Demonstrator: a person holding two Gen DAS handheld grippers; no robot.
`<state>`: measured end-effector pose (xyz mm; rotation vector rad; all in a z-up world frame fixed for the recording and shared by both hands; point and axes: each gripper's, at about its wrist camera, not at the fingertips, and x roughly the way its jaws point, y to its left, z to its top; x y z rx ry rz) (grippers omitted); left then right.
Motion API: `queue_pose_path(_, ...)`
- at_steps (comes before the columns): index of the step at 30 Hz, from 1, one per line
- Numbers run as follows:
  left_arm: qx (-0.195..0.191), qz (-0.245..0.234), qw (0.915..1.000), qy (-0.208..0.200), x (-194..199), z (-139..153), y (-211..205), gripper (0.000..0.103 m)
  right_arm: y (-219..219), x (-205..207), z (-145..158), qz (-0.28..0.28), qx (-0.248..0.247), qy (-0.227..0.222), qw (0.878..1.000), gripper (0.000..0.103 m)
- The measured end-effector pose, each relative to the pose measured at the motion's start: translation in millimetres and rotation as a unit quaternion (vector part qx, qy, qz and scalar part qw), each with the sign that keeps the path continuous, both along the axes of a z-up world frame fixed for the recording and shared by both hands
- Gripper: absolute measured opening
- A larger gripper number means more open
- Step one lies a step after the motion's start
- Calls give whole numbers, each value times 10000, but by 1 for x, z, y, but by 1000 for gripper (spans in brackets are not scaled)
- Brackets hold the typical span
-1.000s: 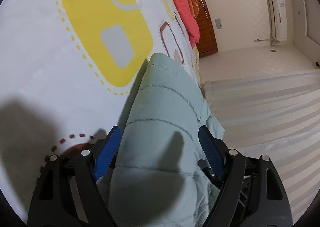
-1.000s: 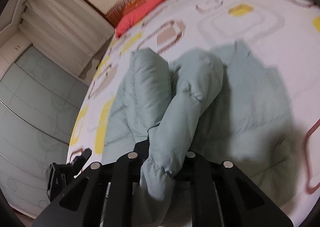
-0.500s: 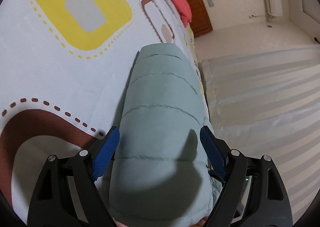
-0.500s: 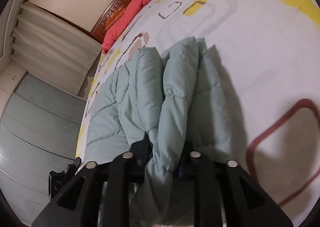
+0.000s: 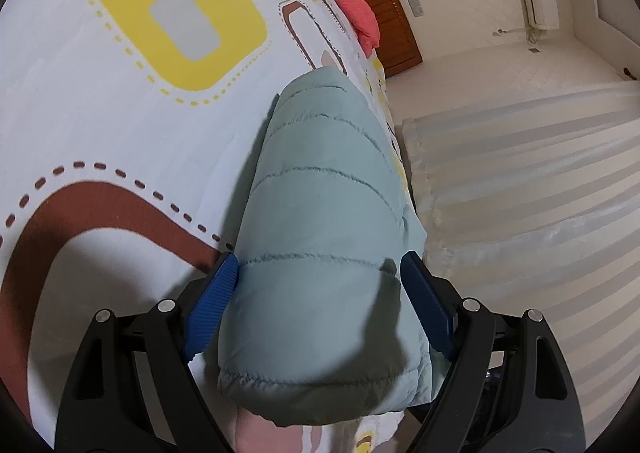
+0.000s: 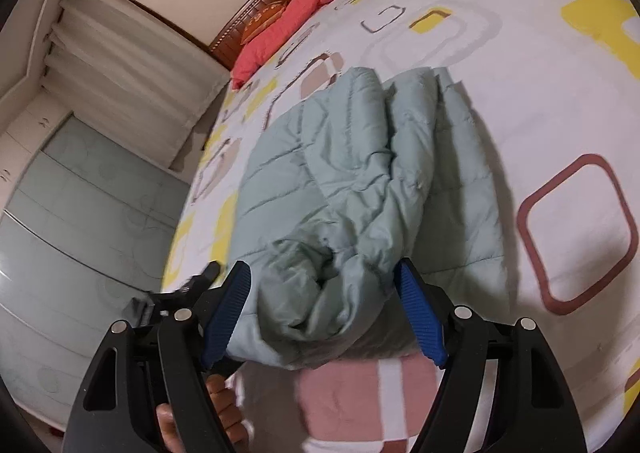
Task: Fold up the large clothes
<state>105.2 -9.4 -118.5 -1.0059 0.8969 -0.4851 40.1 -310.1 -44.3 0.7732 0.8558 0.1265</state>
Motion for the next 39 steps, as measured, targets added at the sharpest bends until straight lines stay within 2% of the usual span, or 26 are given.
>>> queue_pose_path(1,2,7,10000,1,0,0,-1,83,-2,-2,-3,-23,6,30,10000,46)
queue_pose_path(4,-3,42,10000,60,-1,0,-2,83,-15,-7,-15,-156,114,162,9997,24)
queue_pose_path(7,60,62,9997,241,-1,-6,-6,81,-27,-14,-25,-341,99,209,9992,19)
queue_pose_path(9,252,-2,9990,378,0,-10,-14,70,-33,-18,-35,-460,92,261,9986,17)
queue_pose_path(12,573,-120,9978,318,3,-10,-25,59,-43,-23,-57,-669,131,407,9968,13)
queue_pose_path(16,1205,-249,9923,161,8,-11,-46,54,-55,-23,-90,-822,423,457,9947,7)
queue_pose_path(19,1340,-309,9905,46,8,-10,-48,53,-61,-25,-96,-850,660,411,9933,6)
queue_pose_path(21,1143,-352,9928,10,7,-10,-42,56,-63,-27,-95,-766,711,398,9937,8)
queue_pose_path(23,931,-362,9950,79,6,-11,-34,58,-66,-30,-92,-665,818,394,9936,14)
queue_pose_path(26,644,-315,9974,21,3,-6,-19,70,-71,-36,-79,-554,681,484,9950,34)
queue_pose_path(27,636,-234,9977,-42,5,0,-13,76,-71,-39,-72,-554,595,482,9955,45)
queue_pose_path(28,619,-182,9979,-103,6,3,-10,77,-72,-42,-62,-595,410,480,9962,47)
queue_pose_path(30,571,-128,9981,-192,14,8,-4,78,-75,-41,-46,-645,96,387,9971,48)
queue_pose_path(34,438,-121,9989,-79,44,12,-3,78,-80,-18,-12,-664,-263,-57,9974,48)
queue_pose_path(38,457,-236,9987,-18,69,13,-18,78,-74,20,-3,-570,-346,-343,9972,45)
queue_pose_path(39,483,-250,9985,-11,74,14,-23,78,-72,30,-4,-521,-356,-396,9972,41)
